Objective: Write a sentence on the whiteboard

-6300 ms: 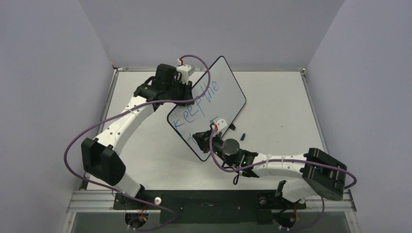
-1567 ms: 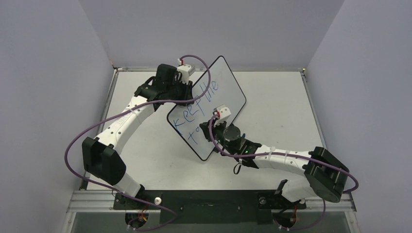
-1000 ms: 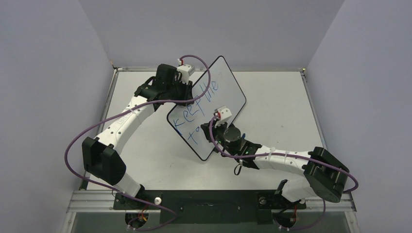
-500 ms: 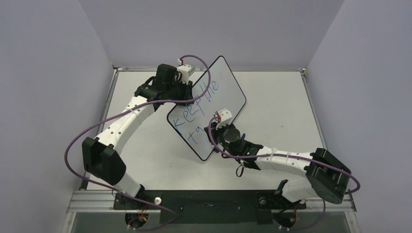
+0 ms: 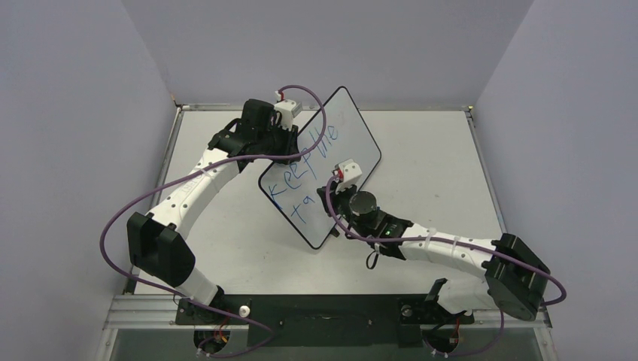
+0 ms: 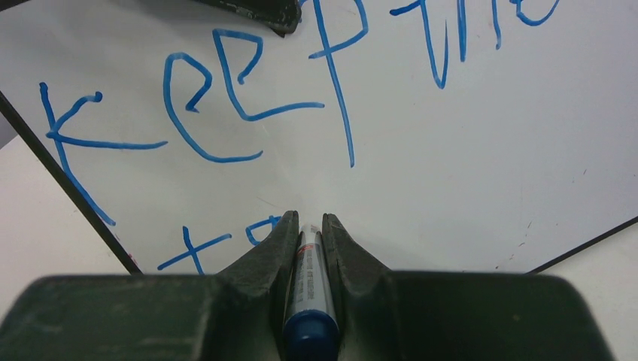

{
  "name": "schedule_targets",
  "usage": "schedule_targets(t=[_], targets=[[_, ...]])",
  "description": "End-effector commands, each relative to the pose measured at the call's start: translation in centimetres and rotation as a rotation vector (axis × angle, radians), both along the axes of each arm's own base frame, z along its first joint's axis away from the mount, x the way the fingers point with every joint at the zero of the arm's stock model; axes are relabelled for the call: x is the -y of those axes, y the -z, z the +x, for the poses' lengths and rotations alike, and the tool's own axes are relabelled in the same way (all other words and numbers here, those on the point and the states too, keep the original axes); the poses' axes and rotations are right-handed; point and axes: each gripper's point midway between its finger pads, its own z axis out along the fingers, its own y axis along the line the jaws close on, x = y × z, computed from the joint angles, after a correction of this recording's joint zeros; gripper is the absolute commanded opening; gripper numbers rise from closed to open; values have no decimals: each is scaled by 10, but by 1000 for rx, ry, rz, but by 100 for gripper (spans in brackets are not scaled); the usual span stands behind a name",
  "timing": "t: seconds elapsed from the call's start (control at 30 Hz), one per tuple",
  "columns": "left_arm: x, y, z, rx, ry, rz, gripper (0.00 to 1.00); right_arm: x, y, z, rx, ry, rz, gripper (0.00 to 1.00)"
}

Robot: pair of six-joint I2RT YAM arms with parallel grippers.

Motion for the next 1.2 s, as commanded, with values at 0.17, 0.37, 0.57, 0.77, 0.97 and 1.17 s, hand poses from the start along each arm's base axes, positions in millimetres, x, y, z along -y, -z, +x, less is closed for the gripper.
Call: schedule_targets(t=[0.17,0.37,0.57,0.77,0.97,1.17], targets=[[-3,52,-12,-63,50,152,0,-9,-26,18,51,20,71,0],[-3,51,-12,-61,49,151,0,-14,-25,21,45,9,103,0],[-3,51,-12,-62,49,153,0,-16,-16,22,28,-1,105,0],[-4,51,-12,-63,49,154,0,-15,-8,21,13,-1,94,0],[-4,51,-12,-62,49,153,0,-12,4,17,-10,-4,82,0],[-4,51,-12,-60,49,155,0,-6,13,11,-37,-2,76,0]])
